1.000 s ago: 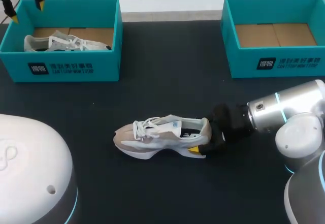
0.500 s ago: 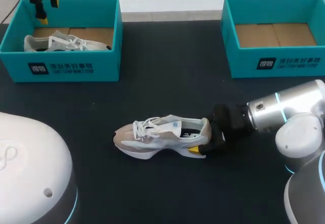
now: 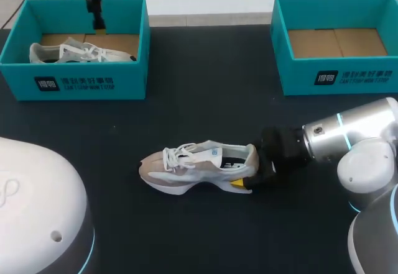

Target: Take the shoe out of the shoebox, open the shoe tongue, remove and reinsert the insole, then place the shoe into the shoebox

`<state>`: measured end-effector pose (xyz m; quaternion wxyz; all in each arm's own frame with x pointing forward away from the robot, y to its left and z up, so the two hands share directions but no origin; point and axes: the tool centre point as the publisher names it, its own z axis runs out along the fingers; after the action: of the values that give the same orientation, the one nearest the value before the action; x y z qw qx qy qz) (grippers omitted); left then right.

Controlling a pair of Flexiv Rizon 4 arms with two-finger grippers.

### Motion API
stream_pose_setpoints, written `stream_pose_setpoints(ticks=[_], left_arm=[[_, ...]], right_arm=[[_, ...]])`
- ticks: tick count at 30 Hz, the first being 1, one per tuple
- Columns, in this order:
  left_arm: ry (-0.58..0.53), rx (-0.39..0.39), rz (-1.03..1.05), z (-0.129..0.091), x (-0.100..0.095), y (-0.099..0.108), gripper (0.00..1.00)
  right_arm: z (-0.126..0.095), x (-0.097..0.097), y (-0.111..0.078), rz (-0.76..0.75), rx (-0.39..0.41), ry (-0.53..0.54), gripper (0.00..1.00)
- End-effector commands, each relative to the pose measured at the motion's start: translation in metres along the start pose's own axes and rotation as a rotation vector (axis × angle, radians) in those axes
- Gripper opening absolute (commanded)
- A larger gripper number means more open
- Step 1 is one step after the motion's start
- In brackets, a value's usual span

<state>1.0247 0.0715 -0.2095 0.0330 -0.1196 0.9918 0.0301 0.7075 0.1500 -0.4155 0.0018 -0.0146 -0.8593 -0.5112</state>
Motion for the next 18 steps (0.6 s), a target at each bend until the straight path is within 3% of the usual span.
stream_pose_setpoints(ticks=[1, 10, 18], left_arm=[[-0.02, 0.001, -0.027, -0.004, 0.014, -0.026, 1.0], [0.063, 0.054, -0.056, -0.002, 0.029, -0.064, 1.0], [0.063, 0.054, -0.056, -0.002, 0.029, -0.064, 1.0]], right_arm=[[0.004, -0.002, -0.001, 0.001, 0.006, -0.001, 0.0], [0.004, -0.002, -0.001, 0.001, 0.006, -0.001, 0.0], [0.004, -0.002, -0.001, 0.001, 0.006, -0.001, 0.0]])
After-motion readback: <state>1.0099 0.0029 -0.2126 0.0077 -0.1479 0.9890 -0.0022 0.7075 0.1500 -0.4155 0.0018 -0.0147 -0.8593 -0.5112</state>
